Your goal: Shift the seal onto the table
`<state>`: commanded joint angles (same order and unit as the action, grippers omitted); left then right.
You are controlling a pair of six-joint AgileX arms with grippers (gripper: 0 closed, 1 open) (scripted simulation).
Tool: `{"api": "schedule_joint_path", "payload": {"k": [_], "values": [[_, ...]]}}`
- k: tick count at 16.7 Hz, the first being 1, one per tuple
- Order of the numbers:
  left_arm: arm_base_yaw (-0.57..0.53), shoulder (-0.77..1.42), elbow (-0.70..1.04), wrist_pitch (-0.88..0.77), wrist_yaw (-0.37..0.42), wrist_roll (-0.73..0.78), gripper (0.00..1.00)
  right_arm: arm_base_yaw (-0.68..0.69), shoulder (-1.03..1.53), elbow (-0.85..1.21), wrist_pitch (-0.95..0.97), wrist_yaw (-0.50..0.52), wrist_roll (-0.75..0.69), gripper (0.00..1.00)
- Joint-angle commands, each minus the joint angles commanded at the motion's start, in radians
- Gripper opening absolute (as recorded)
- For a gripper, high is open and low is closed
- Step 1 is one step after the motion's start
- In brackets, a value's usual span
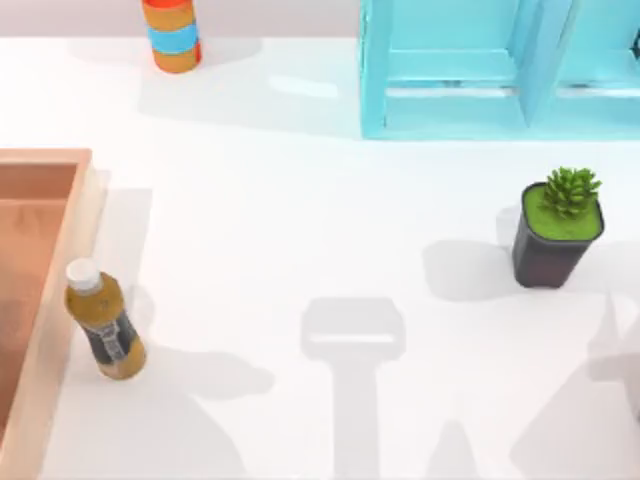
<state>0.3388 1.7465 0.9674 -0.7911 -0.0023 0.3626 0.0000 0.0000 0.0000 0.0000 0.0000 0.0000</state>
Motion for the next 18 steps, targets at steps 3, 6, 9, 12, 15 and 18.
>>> {"api": "schedule_joint_path", "payload": {"k": [3, 6, 9, 12, 15, 18], "values": [[0.000, 0.000, 0.000, 0.000, 0.000, 0.000, 0.55, 0.000, 0.000, 0.000, 0.000, 0.000, 0.000, 1.00], [0.000, 0.000, 0.000, 0.000, 0.000, 0.000, 0.32, 0.000, 0.000, 0.000, 0.000, 0.000, 0.000, 1.00], [0.000, 0.000, 0.000, 0.000, 0.000, 0.000, 0.10, 0.000, 0.000, 0.000, 0.000, 0.000, 0.000, 1.00], [0.000, 0.000, 0.000, 0.000, 0.000, 0.000, 0.00, 0.000, 0.000, 0.000, 0.000, 0.000, 0.000, 1.00], [0.000, 0.000, 0.000, 0.000, 0.000, 0.000, 0.00, 0.000, 0.000, 0.000, 0.000, 0.000, 0.000, 1.00], [0.000, 0.000, 0.000, 0.000, 0.000, 0.000, 0.00, 0.000, 0.000, 0.000, 0.000, 0.000, 0.000, 1.00]]}}
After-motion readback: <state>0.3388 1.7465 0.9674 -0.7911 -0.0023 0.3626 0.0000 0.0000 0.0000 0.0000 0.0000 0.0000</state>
